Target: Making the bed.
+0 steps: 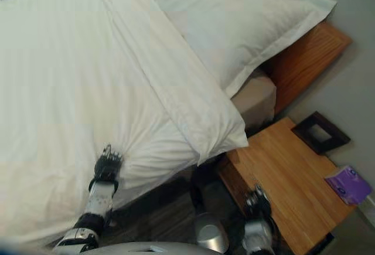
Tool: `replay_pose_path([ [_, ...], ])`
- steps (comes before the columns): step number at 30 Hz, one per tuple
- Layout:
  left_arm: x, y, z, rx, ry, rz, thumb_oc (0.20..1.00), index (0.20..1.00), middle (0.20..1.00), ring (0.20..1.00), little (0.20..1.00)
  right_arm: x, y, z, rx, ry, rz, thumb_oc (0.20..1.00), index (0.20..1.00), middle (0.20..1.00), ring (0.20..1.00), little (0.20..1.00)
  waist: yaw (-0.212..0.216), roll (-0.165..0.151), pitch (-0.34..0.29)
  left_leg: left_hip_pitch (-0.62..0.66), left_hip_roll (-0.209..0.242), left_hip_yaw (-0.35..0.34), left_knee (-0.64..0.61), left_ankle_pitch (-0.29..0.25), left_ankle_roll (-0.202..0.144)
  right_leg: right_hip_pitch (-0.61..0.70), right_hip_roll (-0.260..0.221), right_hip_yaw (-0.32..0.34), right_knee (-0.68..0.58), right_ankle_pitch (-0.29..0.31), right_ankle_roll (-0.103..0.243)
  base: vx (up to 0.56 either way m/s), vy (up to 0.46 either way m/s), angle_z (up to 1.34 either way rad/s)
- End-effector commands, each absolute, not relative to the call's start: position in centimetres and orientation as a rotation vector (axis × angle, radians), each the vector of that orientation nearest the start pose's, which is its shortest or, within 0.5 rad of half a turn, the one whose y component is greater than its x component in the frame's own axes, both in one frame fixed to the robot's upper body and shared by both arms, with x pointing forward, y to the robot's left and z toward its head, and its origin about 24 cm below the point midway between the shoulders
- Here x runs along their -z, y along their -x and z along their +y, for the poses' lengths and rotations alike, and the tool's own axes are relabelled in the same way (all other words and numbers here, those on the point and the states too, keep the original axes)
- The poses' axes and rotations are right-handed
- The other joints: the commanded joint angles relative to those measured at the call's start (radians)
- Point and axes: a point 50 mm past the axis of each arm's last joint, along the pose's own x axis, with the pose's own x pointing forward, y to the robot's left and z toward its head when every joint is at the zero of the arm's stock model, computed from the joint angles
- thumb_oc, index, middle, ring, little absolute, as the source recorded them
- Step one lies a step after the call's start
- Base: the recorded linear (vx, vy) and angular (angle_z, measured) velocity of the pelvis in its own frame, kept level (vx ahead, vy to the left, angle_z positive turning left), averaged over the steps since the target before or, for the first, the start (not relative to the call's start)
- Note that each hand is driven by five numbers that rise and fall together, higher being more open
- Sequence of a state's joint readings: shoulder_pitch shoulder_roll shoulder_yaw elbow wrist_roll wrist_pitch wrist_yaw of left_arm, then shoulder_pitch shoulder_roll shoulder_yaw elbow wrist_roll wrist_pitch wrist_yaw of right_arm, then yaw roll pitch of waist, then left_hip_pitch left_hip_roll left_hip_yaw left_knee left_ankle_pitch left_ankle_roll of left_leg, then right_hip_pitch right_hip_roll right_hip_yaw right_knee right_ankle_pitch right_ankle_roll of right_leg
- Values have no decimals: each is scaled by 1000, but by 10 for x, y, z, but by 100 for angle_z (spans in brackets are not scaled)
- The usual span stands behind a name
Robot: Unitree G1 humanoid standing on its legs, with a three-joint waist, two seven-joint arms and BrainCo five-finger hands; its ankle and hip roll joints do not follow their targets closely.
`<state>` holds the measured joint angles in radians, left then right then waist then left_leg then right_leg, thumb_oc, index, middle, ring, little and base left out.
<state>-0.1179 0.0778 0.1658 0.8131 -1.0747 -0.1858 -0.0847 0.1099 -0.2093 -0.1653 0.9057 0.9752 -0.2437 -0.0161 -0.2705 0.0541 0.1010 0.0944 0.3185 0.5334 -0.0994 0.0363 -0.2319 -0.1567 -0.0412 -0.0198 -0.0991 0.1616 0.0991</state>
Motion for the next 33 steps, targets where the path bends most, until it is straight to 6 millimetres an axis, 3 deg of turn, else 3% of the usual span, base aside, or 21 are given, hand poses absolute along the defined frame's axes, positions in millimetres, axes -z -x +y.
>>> replay_pose_path([
  [1, 108, -157, 263, -683, 639, 476, 1000, 1000, 1000, 1000, 1000, 86, -177, -275, 659, -450, 387, 1000, 1000, 1000, 1000, 1000, 5, -65, 49, 14, 44, -43, 33, 58, -17, 4, -119, -34, 93, -93, 115, 46, -34, 6],
  [5, 58, -205, 280, -597, 386, 273, 1000, 1000, 1000, 1000, 1000, 53, -200, -282, 572, -185, 288, 1000, 1000, 1000, 1000, 1000, -3, -89, 20, 24, 40, -59, 24, 62, -18, 30, -135, -51, 94, -89, 125, 2, -12, 23],
  [6, 32, -224, 287, -570, 296, 171, 1000, 1000, 1000, 1000, 1000, 42, -208, -282, 554, -138, 245, 1000, 1000, 1000, 1000, 1000, -8, -94, 14, 20, 39, -66, 21, 69, -18, 31, -139, -55, 97, -85, 126, 64, 34, 27],
  [7, -35, -264, 280, -417, 122, -85, 1000, 1000, 1000, 1000, 1000, 16, -223, -283, 509, -47, 138, 1000, 1000, 1000, 1000, 1000, -27, -100, -7, 42, 37, -69, 21, 56, -17, 55, -146, -57, 100, -94, 133, 34, 18, 27],
  [8, -36, -265, 280, -418, 119, -86, 1000, 1000, 1000, 1000, 1000, 16, -223, -282, 509, -48, 137, 1000, 1000, 1000, 1000, 1000, -26, -102, -8, 38, 37, -69, 19, 63, -16, 50, -145, -57, 99, -88, 131, 67, 17, 29],
  [11, -76, -292, 240, -228, 10, -238, 1000, 1000, 1000, 1000, 1000, -4, -239, -267, 417, 34, 55, 1000, 1000, 1000, 1000, 1000, -42, -116, -24, 59, 34, -74, 22, 46, -12, 73, -155, -58, 105, -97, 138, 41, 9, 18],
  [13, -95, -295, 216, -98, -87, -319, 1000, 1000, 1000, 1000, 1000, -18, -249, -256, 346, 72, -2, 1000, 1000, 1000, 1000, 1000, -38, -126, -38, 65, 28, -74, 21, 44, -4, 80, -160, -56, 111, -97, 139, 29, 5, 14],
  [19, -73, -274, 208, -10, -122, -240, 1000, 1000, 1000, 1000, 1000, -32, -255, -227, 195, -55, -89, 1000, 1000, 1000, 1000, 1000, -5, -141, -46, 77, 26, -78, 23, 36, 2, 99, -169, -59, 113, -98, 140, 20, 4, -1],
  [21, -48, -257, 206, 25, -43, -139, 1000, 1000, 1000, 1000, 1000, -51, -261, -205, 87, -122, -189, 1000, 1000, 1000, 1000, 1000, 20, -140, -42, 82, 24, -83, 24, 34, 7, 110, -172, -63, 113, -100, 139, 10, 34, 2],
  [26, -17, -248, 210, -2, -35, 3, 1000, 1000, 1000, 1000, 1000, -60, -266, -184, 20, -241, -233, 1000, 1000, 1000, 1000, 1000, 38, -140, -39, 84, 22, -90, 26, 31, 12, 121, -178, -69, 116, -101, 141, 12, 14, 5],
  [33, -14, -238, 228, -64, -64, 15, 1000, 1000, 1000, 1000, 1000, -57, -269, -168, -35, -325, -224, 1000, 1000, 1000, 1000, 1000, 80, -141, -32, 81, 17, -112, 27, 27, 16, 140, -191, -92, 121, -105, 145, 19, 18, 10],
])
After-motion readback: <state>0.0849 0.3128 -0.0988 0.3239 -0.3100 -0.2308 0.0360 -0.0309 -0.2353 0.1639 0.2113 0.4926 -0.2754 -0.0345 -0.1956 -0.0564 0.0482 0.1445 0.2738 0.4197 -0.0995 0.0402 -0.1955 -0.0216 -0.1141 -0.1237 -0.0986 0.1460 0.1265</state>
